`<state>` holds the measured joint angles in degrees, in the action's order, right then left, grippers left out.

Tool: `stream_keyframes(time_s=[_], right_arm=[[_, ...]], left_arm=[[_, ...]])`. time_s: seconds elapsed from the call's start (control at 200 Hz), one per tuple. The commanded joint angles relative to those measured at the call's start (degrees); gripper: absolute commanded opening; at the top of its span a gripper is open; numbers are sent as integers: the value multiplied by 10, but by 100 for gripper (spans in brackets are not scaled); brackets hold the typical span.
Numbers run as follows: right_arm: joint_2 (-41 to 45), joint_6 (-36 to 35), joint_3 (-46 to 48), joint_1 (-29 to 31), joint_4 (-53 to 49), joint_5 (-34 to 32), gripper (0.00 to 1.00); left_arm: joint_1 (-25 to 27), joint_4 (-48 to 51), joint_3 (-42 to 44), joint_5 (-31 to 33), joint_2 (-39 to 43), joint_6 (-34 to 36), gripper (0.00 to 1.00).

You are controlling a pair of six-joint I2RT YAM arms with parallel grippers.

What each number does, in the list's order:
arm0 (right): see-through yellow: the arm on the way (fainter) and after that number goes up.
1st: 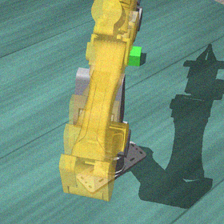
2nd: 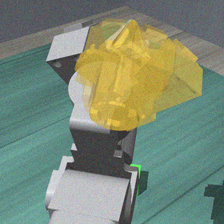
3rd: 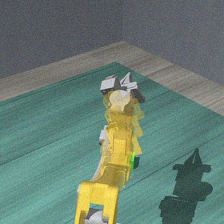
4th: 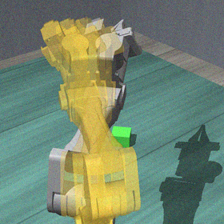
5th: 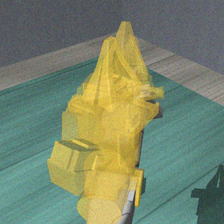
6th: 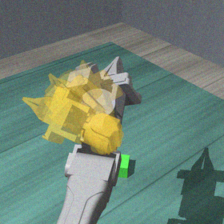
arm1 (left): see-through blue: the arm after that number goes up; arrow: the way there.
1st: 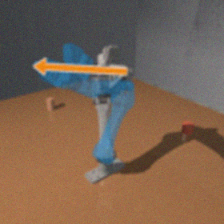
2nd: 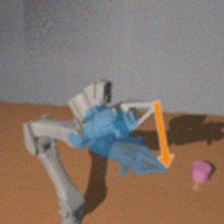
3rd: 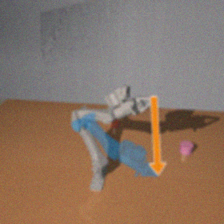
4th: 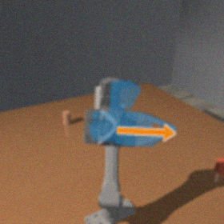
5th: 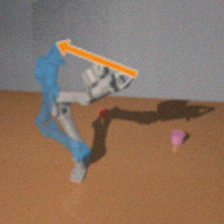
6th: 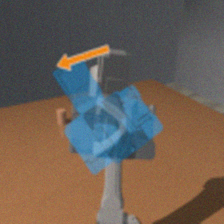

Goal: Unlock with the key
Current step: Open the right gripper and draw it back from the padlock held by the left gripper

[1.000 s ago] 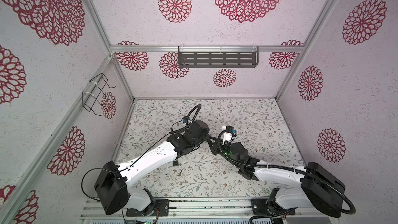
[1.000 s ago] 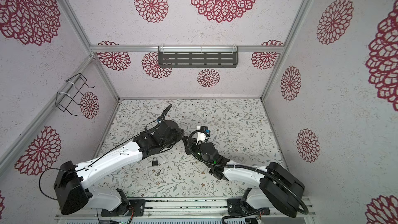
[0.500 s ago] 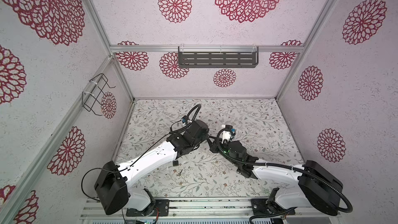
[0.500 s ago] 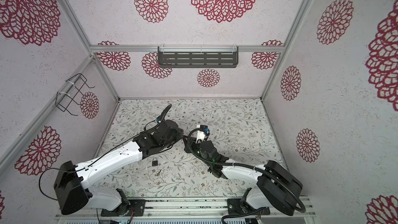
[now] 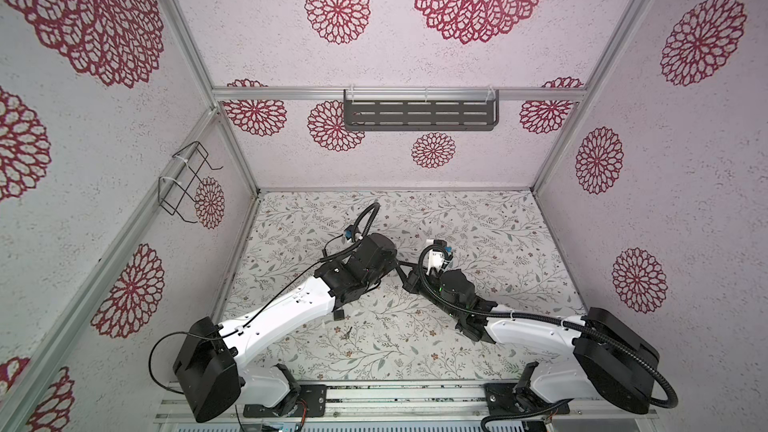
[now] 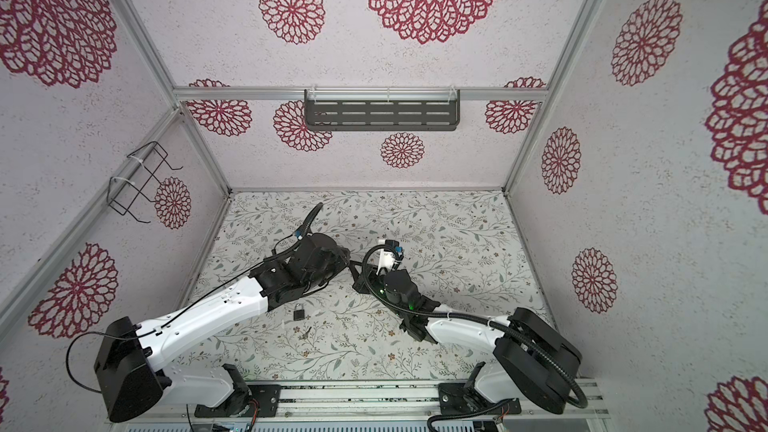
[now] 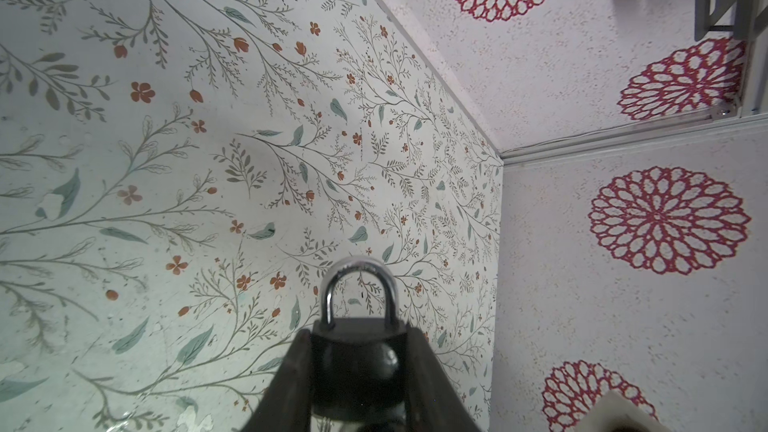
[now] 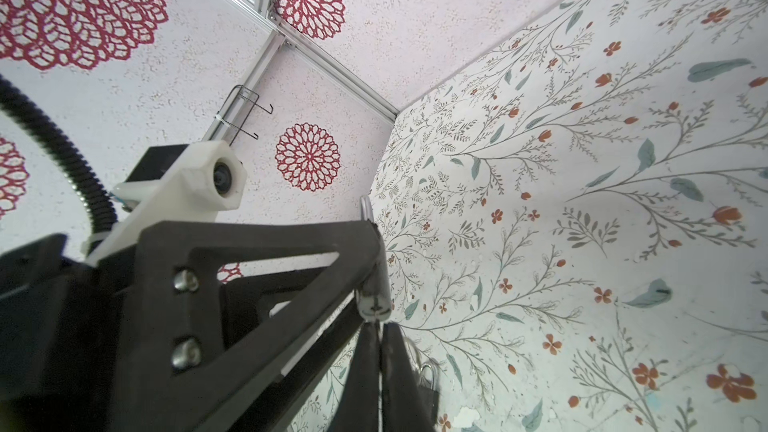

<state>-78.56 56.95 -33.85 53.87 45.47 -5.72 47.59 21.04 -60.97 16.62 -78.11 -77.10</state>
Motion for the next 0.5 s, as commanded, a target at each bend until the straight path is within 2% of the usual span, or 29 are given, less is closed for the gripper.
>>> stream_keyframes(time_s=[0.0, 0.325, 0.495], right_arm=[[-2, 56, -7, 1, 66, 29, 0], [-3, 146, -16, -2, 143, 47, 0], [-6, 189, -8, 0, 181, 30, 0]], left_arm=[[15, -80, 3, -74, 21, -27, 0], [24, -158, 36, -97, 19, -59, 0], [27, -180, 46, -100, 18, -67, 0]])
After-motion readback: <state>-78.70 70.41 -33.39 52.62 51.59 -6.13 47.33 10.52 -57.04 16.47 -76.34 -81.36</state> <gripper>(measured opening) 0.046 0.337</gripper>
